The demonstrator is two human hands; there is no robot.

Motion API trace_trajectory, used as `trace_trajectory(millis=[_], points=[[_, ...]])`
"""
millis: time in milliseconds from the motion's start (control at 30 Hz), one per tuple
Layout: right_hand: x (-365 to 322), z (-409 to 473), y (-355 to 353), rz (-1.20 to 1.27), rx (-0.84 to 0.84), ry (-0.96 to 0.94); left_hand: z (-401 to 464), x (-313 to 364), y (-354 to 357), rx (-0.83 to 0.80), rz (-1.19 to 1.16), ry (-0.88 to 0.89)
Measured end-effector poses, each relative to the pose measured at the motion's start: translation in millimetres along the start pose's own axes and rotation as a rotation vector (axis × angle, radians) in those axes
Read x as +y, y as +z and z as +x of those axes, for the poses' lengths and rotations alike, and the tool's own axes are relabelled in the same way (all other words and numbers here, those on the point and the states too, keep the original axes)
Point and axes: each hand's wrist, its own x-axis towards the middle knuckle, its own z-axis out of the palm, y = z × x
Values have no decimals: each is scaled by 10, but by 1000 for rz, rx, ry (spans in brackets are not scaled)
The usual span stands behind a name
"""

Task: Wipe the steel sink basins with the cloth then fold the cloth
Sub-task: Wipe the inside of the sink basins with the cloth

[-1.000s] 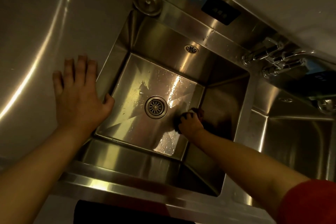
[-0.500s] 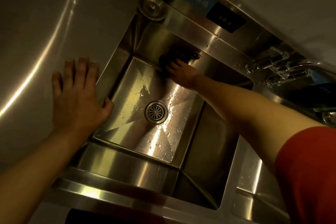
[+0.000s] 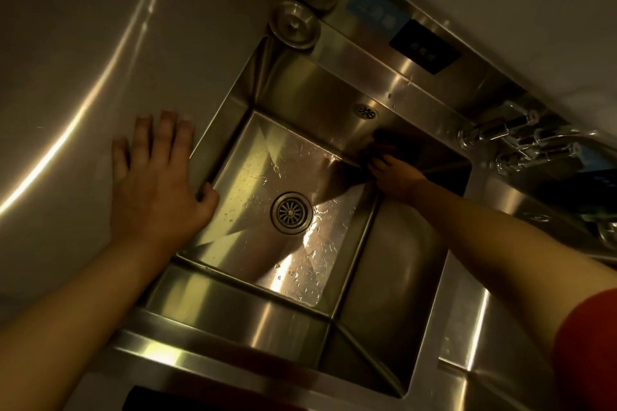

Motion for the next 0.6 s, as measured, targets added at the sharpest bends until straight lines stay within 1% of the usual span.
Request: trace_trajectory(millis=[100,233,300,367,467,533,600], points=[[167,221,-232,14,132,27,1,8,-3,1,6,-1],[526,425,-710,96,331,120,3,6,-1,-2,5,6],[670,423,-887,146,392,158,3,2,3,1,9,11],[723,351,-879,180,443,152,3,3,7,4,3,13],[670,79,-671,203,411,132,5,3,-5,6,-2,10],[519,-142,-444,197,302,113,1,0,-14,4,-9,7],[303,-369,-212,224,142,92,-3,0,-21,-1,-7,7]])
